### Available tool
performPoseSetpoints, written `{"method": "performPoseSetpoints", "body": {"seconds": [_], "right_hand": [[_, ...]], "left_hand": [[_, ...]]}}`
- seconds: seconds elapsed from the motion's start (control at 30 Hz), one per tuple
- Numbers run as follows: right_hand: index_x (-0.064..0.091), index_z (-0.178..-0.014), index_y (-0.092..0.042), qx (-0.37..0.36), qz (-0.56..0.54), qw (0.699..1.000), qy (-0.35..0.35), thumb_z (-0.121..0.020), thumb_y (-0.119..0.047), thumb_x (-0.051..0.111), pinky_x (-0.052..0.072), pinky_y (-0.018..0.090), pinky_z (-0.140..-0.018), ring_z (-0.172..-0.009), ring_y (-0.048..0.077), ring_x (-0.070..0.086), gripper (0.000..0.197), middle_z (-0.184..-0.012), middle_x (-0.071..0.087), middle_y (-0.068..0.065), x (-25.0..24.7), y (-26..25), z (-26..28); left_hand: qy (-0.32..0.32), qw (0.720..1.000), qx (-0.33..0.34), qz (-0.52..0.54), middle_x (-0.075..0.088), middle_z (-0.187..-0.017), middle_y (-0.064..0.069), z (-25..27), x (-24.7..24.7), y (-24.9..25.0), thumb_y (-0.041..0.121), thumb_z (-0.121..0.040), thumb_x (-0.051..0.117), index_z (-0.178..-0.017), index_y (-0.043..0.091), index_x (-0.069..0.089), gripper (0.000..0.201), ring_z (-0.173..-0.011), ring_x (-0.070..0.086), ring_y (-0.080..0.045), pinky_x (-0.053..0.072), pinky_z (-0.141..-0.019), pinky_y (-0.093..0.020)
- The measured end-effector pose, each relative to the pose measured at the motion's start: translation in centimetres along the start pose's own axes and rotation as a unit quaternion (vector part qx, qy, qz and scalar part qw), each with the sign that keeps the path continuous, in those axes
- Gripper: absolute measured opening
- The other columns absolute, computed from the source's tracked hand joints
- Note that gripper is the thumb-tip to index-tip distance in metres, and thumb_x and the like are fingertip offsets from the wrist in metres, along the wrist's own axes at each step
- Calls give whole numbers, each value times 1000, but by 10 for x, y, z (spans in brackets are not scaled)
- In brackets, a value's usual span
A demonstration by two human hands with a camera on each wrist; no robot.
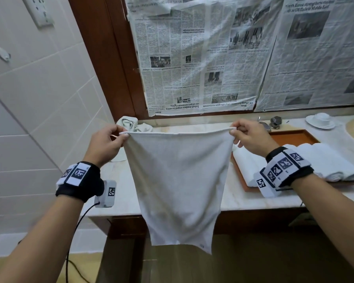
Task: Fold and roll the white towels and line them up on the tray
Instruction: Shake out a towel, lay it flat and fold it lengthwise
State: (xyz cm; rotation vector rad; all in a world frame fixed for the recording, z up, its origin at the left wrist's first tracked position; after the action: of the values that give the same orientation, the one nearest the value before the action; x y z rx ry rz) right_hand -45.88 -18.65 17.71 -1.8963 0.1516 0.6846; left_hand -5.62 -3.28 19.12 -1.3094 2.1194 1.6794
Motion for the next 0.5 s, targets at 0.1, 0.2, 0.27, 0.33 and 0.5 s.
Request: {"method": "performPoseSetpoints", "body": {"seconds": [0.1, 0.2, 0.27, 0.33, 0.5], "right_hand": [[62, -99, -4, 6, 3, 1000, 10, -96, -4, 58, 52, 21, -51, -56, 12, 60, 5, -71, 64, 15, -1, 3, -6], [61, -97, -5, 11, 18, 1000, 14, -97, -6, 58, 50, 18, -50, -51, 6, 58, 4, -69, 64, 15, -3, 3, -12], [60, -96, -5, 13, 24, 1000, 11, -97, -7, 58, 50, 22, -51, -53, 9, 59, 3, -68, 64, 14, -4, 3, -17], [60, -95, -5, 12, 38, 999, 11, -97, -9, 58, 50, 25, -52, -55, 12, 60, 5, -68, 65, 13, -5, 2, -23], [59, -94, -4, 10, 41, 999, 26, -97, -6, 57, 48, 22, -42, -46, 9, 59, 4, -65, 64, 17, -7, -8, -45]], "left_hand": [[-4, 1000, 5, 3, 66, -72, -2, -10, 1, -3, 21, -91, 66, -90, 19, 69, 4, -65, 59, -17, 55, -73, -41], [-14, 1000, 11, -3, 67, -72, -2, -20, 3, -5, 22, -91, 66, -90, 19, 70, 5, -68, 61, -17, 56, -75, -42], [-21, 1000, 12, -10, 65, -70, -1, -26, 6, -6, 22, -92, 66, -92, 18, 71, 6, -67, 59, -17, 56, -76, -42], [-28, 999, 17, -22, 64, -68, 0, -33, 7, -2, 23, -93, 67, -95, 18, 73, 8, -65, 58, -16, 55, -75, -40], [-31, 998, 42, -36, 65, -74, 4, -61, 4, 8, 28, -93, 66, -94, 19, 72, 10, -67, 60, -15, 51, -66, -29]]}}
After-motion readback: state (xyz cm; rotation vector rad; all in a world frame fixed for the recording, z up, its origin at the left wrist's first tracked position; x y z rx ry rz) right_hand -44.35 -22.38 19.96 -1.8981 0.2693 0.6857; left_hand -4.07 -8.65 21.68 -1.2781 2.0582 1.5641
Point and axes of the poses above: each hand's wrist, its own z-axis away from the middle knuckle, its own x-axis out of the palm, y = z × x, the point moved 9 cm from there along -z, towards the middle knuckle
